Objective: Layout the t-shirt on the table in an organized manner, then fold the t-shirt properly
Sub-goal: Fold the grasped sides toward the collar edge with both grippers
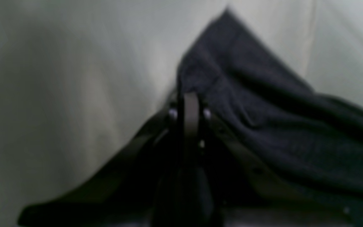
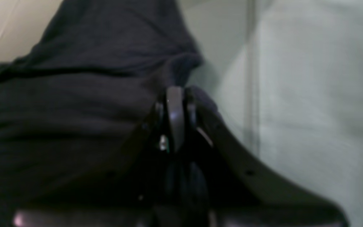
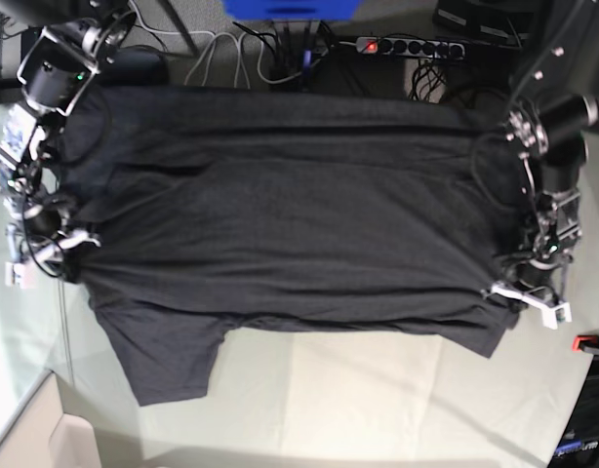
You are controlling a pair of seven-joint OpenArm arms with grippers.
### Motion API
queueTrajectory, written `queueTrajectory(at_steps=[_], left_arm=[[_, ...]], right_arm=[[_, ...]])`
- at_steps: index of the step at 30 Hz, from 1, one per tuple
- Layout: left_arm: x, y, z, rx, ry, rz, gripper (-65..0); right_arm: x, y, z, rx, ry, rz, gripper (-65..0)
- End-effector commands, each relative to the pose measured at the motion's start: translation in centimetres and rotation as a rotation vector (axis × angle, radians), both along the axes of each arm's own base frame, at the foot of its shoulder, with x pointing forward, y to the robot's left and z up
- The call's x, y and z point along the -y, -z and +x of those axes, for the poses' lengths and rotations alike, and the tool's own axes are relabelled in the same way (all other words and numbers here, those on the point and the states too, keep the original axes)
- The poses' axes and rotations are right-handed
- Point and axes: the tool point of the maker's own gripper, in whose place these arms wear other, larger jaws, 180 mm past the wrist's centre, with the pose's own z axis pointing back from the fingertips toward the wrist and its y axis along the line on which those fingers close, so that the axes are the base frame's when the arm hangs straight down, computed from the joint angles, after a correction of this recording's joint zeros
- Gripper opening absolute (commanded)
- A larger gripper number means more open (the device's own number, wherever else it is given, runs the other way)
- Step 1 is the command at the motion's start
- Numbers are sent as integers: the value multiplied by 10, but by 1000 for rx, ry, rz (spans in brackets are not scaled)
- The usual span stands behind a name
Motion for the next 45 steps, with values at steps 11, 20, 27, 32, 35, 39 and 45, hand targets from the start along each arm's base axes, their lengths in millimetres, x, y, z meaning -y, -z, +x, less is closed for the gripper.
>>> queueTrajectory(at_steps=[11,20,27,32,35,39,45], left_arm=[[-6,-38,-28,58,-9,12,-650],[-4,-36,-30,50,-5,4,-650],[-5,-35,-30,49,-9,2,-650],[-5,-35,-31,48,-12,1,-650],[-6,-35,-31,50,-12,1,-650],[-6,-35,-31,51,-12,1,-650],[-4,-36,-29,53,-8,3,-650]], right_arm=[[48,-3,-31,-16,147,5,-650],[2,0,-11,-52,-46,-56,-634],[-14,-7,16,-45,-127,-73,-383],[-2,2,21,-75,-111,-44,-247],[0,10,23,-96,-107,-23,-244],[-3,19,19,-119,-106,-1,-244],[-6,23,18,-125,-107,9,-340]])
